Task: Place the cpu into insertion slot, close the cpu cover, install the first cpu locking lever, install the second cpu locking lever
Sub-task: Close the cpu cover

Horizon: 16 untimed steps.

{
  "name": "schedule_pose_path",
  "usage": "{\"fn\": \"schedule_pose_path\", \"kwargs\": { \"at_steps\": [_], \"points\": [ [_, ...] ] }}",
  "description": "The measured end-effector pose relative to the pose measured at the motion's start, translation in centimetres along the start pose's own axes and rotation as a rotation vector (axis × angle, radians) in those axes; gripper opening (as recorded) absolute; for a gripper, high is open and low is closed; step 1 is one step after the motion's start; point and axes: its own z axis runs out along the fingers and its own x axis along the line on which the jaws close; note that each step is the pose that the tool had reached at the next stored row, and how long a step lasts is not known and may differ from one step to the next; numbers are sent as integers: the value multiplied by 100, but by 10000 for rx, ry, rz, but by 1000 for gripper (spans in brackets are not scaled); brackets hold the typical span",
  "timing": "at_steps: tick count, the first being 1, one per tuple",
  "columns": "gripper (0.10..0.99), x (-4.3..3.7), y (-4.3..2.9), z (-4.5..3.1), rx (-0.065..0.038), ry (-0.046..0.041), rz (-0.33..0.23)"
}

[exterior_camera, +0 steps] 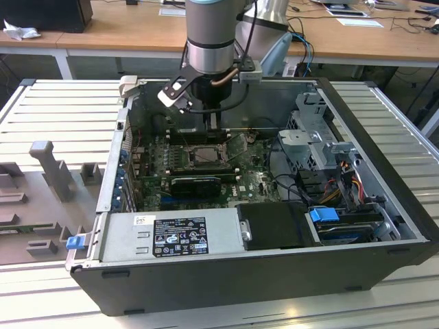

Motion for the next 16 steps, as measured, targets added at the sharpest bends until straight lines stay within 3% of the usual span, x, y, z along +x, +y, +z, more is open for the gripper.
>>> {"fn": "schedule_pose_path", "kwargs": {
  "at_steps": [2,4,8,11,16],
  "points": [
    [106,2,6,-109,0,-47,-3],
    [106,3,9,-141,-1,-73,-4],
    [106,4,83,-138,55,-94,-3],
    [106,7,252,-126,185,-94,-2],
    [106,8,328,-128,225,-95,-1]
  ]
}}
